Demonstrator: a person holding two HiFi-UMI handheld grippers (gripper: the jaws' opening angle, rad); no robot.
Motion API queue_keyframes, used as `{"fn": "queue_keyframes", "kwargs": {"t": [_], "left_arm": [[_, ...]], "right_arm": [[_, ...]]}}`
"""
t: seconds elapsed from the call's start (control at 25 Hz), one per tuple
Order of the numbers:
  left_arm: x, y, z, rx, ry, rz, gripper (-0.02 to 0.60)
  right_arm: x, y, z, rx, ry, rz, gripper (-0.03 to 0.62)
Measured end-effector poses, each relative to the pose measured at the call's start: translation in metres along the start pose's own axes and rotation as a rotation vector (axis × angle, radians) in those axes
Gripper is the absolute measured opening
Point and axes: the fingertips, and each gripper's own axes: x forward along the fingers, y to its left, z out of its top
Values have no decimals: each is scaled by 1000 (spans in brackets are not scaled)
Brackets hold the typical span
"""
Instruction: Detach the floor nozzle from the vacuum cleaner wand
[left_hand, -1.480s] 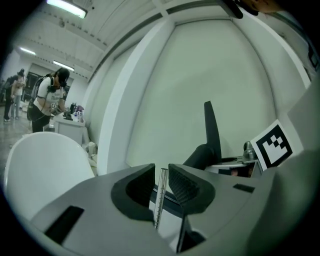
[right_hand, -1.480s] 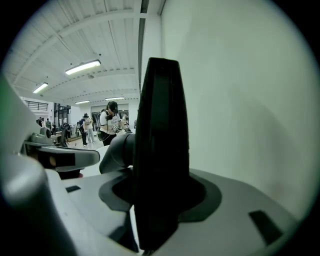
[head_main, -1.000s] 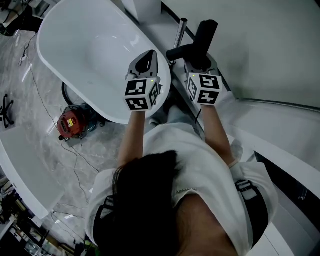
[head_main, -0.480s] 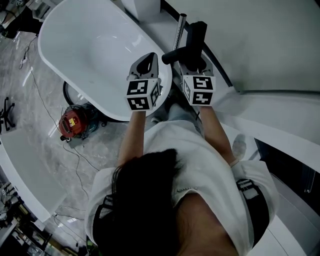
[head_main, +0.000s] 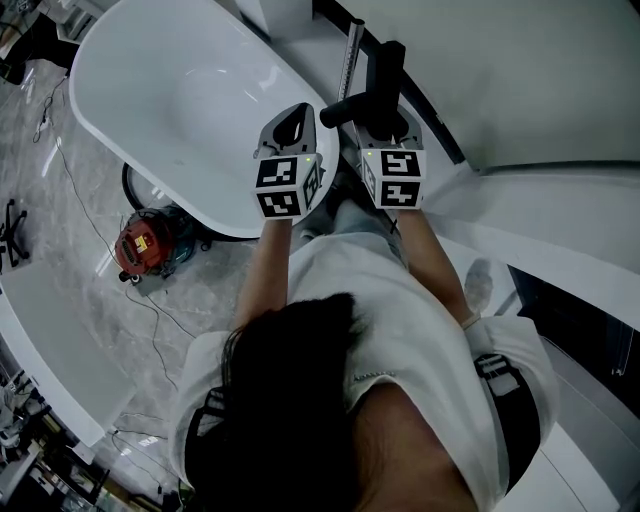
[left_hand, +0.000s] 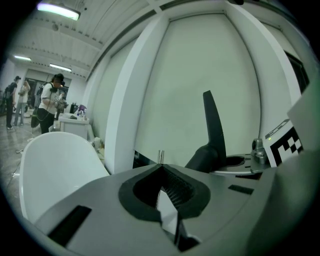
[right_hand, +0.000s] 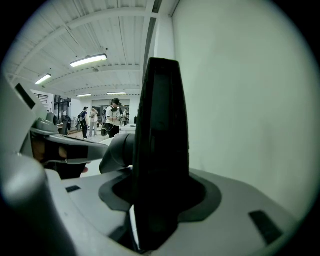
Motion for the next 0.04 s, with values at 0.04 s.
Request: {"fn": "queue_keyframes", "kwargs": {"t": [0.04], "left_arm": [[1,-2,0,1,0,-1,5]], "right_arm": [[0,-3,0,-1,-1,-5,224]]}}
